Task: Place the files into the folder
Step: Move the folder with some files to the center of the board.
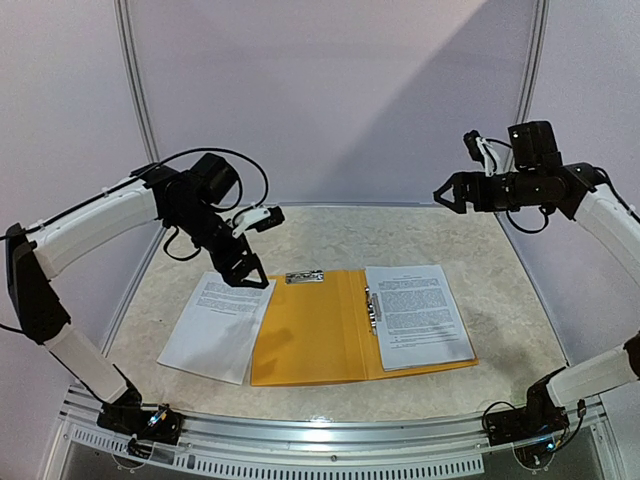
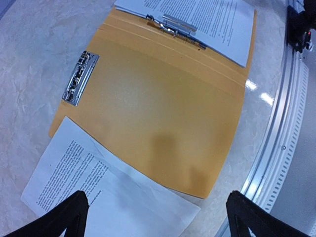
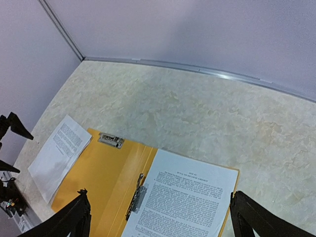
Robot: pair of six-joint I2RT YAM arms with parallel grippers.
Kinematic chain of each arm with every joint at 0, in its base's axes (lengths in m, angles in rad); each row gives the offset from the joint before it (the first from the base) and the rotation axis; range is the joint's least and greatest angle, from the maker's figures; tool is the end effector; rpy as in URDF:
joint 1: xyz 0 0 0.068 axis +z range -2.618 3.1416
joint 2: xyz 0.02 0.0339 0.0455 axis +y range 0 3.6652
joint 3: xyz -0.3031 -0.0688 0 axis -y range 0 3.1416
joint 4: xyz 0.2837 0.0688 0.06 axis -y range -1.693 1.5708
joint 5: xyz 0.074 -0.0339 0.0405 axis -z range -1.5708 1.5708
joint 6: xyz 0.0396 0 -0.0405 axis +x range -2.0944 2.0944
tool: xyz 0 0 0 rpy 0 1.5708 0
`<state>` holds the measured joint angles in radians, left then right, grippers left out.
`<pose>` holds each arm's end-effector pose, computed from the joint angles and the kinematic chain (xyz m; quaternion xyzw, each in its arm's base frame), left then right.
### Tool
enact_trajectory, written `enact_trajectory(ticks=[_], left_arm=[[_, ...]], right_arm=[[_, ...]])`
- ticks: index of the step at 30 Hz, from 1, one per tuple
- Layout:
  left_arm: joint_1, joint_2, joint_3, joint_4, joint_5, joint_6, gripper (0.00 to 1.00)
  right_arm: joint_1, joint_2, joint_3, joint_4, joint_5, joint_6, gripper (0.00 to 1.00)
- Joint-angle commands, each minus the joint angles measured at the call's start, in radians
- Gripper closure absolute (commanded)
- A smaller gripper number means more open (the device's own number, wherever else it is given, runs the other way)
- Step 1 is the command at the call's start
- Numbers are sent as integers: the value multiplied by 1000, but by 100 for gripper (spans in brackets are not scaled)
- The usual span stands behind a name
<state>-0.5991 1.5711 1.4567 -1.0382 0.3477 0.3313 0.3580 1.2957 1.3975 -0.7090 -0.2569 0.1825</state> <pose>0.2847 -0.2107 0.3422 0.4643 0.8450 -0.1950 0.1800 0.2831 0.1167 0.4296 -0.1362 0.8703 0.2321 0.4126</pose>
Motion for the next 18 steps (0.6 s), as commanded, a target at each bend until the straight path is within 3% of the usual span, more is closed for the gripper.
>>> enact_trajectory(ticks=[1, 3, 5, 10, 13, 18], left_arm=[[7, -49, -64, -44, 26, 85, 0], [7, -62, -87, -51, 12, 109, 0], [7, -56, -103, -39, -4, 115, 1], [1, 35, -45, 25, 19, 48, 7], [-12, 129, 53, 71, 45, -5, 14], [-32, 279, 185, 196, 98, -99, 29]], right_arm=[[-20, -91, -140, 282, 150, 20, 1], [-45, -123, -192, 419, 106, 34, 1], [-54, -113, -178, 420, 42, 79, 2], [-31, 37, -166, 337, -175, 300, 25], [42, 95, -221, 338, -137, 370, 38], [131, 149, -323, 422, -34, 509, 45]])
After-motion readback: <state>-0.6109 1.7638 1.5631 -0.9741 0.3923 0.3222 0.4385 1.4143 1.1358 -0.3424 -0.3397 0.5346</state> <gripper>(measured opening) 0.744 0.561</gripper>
